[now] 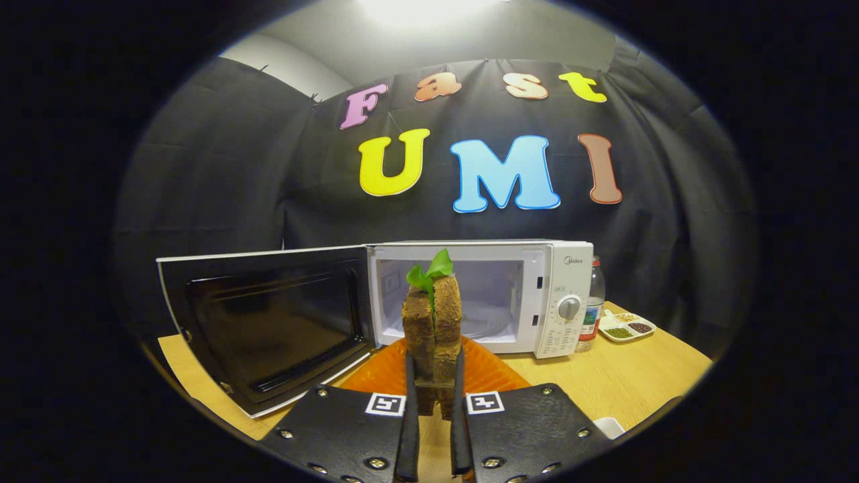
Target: Open the microwave, put the food inside, and close the microwave door.
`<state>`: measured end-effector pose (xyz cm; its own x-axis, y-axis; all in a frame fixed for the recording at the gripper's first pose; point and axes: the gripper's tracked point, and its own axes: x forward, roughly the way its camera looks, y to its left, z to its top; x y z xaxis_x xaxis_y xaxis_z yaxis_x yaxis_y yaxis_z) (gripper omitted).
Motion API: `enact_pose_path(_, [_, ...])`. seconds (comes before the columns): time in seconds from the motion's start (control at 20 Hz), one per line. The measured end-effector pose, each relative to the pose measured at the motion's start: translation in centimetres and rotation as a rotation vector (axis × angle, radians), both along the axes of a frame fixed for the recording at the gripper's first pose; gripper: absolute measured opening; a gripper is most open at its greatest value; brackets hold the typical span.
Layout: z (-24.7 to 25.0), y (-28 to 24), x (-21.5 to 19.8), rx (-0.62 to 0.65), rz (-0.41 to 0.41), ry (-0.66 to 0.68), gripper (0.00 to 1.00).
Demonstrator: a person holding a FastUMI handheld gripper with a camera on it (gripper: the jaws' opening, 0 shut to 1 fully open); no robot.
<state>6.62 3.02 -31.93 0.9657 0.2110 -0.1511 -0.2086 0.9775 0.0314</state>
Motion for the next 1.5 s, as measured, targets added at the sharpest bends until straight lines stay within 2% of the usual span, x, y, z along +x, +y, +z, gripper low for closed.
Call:
enact_pose_path(0.2, [-2.0, 1.2, 5.1, -0.048, -0.008, 0.018, 0.19])
enact_pose_path(0.55, [-3.2, 2.5, 12.8, -0.042, -0.031, 0.055, 0.19])
enact_pose_path(0.75, [-4.3, 3.2, 16.7, 0.042, -0.028, 0.119, 0.18])
enact_pose_path(0.95, [-4.8, 4.2, 19.9, 0.234, -0.026, 0.173, 0.19])
enact_pose_path(1.15, [-4.8, 4.6, 23.0, 0.267, -0.043, 0.148, 0.19])
enact_pose_path(1.35, [-5.6, 5.7, 26.0, 0.403, -0.029, 0.173, 0.18])
enact_pose_path(1.5, [-6.9, 5.6, 27.6, 0.433, -0.037, 0.155, 0.19])
